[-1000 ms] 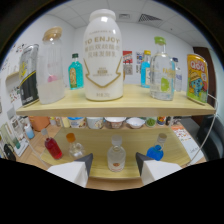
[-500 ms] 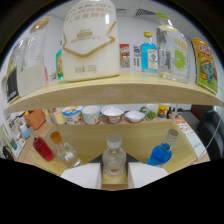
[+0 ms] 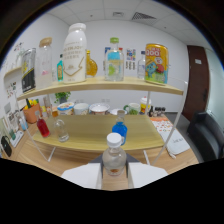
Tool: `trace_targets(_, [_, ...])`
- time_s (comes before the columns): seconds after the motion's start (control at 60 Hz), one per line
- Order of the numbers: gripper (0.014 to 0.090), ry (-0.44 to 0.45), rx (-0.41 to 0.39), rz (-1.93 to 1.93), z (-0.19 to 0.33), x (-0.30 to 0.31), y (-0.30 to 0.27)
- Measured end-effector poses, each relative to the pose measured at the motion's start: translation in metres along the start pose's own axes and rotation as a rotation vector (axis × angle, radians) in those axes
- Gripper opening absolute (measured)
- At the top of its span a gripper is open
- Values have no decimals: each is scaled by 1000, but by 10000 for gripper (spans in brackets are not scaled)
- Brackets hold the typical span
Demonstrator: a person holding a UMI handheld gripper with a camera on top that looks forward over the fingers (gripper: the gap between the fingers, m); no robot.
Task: Make me a cup of Mojito.
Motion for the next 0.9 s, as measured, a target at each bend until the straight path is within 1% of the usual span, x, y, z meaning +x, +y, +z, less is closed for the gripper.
trace_targets(0.133, [343,35,-68,-23,5,20,43])
trace_targets(0.217, [343,62,-94,-87,10,25,59])
trace_targets(0.267, [342,89,-94,-165,12,28,61])
trace_targets(0.433, [342,222,-84,-641,15,38,45])
trace_targets(0.65, [343,398,-10,-1355,16,31,1])
trace_targets(0.8, [342,472,-94,-1712,19,26,0])
trace_targets(0.9, [344,504,-76,-1916,19,15,-6])
